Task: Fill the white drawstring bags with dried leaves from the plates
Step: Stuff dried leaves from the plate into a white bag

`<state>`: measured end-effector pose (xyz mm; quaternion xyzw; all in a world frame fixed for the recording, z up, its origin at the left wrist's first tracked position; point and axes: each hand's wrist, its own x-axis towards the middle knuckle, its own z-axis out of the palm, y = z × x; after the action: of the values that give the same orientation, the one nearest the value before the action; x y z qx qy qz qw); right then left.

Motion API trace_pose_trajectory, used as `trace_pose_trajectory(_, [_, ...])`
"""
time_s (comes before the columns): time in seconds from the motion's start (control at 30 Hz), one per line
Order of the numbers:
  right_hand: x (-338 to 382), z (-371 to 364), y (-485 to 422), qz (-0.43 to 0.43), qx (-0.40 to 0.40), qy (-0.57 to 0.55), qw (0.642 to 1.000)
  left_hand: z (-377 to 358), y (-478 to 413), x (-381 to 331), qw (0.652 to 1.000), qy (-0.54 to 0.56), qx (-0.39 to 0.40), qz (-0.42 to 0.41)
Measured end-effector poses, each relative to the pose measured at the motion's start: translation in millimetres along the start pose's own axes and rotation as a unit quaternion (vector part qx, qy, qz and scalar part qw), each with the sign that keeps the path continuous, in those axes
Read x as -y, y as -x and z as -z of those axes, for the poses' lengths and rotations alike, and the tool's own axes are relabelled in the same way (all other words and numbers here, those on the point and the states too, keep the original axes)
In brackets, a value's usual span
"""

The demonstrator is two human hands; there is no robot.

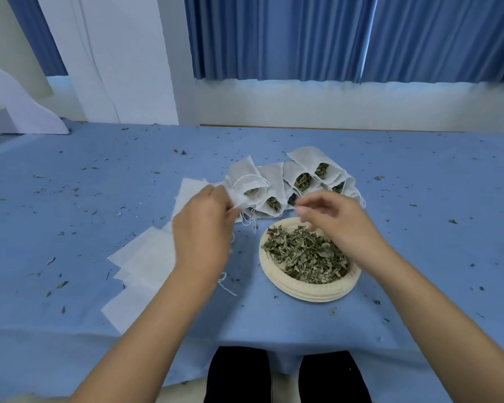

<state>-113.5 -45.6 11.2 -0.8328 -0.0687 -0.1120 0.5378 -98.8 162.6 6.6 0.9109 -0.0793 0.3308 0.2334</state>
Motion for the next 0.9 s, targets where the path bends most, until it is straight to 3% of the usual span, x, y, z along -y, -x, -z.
trace_pose_trajectory(0.07, [13,-13,-9,-0.023,0.066,-0.082,0.994,-8,-7,-27,0.996,0.052,-0.001,-0.069])
trace_pose_trajectory(0.33, [-9,-8,-31,-0.056,0.04,-0.147,0.987,-52,-16,-30,0.97,0.209,0.061,-0.105])
trace_pose_trajectory(0.43, [-21,-10,-35,-0.065,0.042,-0.15,0.986,-61,-10,-29,0.956,0.272,0.089,-0.061])
trace_pose_trajectory(0.57, [-31,-12,-37,-0.063,0.04,-0.16,0.984,-66,-2,-23,0.977,0.2,0.06,0.036])
trace_pose_trajectory(0.7, [-32,-8,-31,-0.003,0.11,0.017,0.994,-54,6,-18,0.971,0.207,0.009,0.124])
trace_pose_trajectory(0.8, [-27,-10,-26,0.034,0.215,0.198,0.956,-39,2,-13,0.981,0.145,-0.063,0.112])
trace_pose_trajectory(0.9, [-23,-23,-22,0.072,0.239,0.305,0.919,-23,-5,-6,0.977,0.092,-0.158,0.11])
